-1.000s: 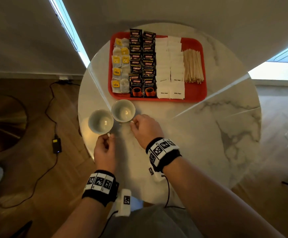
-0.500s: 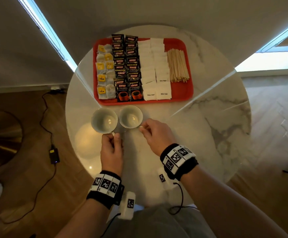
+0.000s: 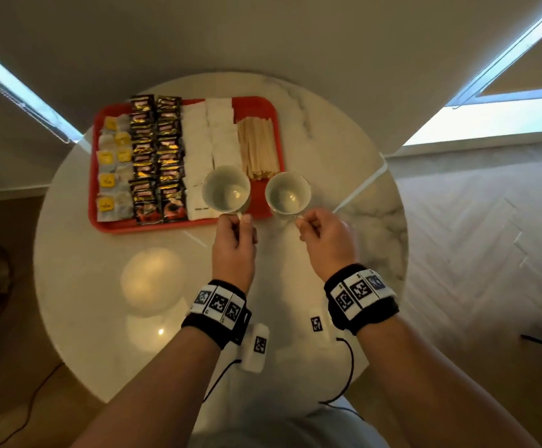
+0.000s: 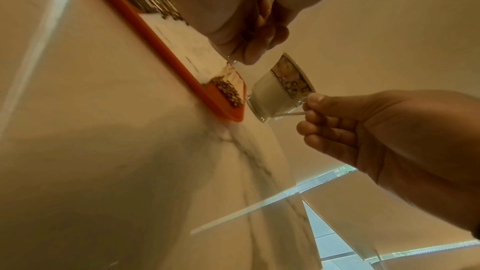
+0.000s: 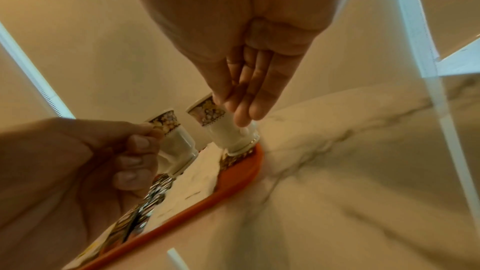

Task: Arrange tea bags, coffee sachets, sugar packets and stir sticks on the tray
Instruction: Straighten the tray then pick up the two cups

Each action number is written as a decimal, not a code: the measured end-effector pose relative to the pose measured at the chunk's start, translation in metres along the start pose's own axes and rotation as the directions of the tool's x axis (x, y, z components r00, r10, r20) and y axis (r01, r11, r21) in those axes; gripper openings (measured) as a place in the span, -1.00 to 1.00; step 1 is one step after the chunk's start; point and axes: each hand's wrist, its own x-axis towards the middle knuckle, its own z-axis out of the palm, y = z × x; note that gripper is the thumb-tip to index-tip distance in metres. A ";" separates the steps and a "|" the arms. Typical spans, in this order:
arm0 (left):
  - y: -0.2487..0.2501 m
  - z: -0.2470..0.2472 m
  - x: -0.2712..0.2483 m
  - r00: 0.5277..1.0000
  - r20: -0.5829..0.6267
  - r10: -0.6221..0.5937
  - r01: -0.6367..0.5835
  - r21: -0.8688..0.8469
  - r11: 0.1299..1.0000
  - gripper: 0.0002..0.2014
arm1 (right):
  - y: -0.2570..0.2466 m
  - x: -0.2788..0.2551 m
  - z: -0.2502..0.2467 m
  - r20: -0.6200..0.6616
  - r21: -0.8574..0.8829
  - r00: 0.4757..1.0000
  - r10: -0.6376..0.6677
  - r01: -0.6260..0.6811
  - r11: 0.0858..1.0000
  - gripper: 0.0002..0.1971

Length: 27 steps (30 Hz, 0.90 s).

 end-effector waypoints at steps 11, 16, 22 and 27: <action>0.018 0.132 0.083 0.991 0.133 -0.018 -0.005 0.170 0.985 -0.83 | 0.044 0.137 -0.060 -0.036 0.055 0.996 0.084 -0.082 0.995 -0.85; 0.015 0.156 0.109 0.987 0.160 -0.035 -0.006 0.252 0.968 -0.80 | 0.051 0.170 -0.058 -0.032 0.055 0.994 0.104 -0.102 0.993 -0.86; 0.010 0.165 0.124 0.991 0.117 -0.069 0.029 0.314 0.949 -0.77 | 0.057 0.189 -0.041 -0.011 0.115 0.988 0.151 -0.149 0.982 -0.88; 0.008 0.164 0.128 0.997 0.062 -0.040 0.017 0.336 0.942 -0.74 | 0.055 0.195 -0.038 0.024 0.103 0.990 0.141 -0.143 0.984 -0.88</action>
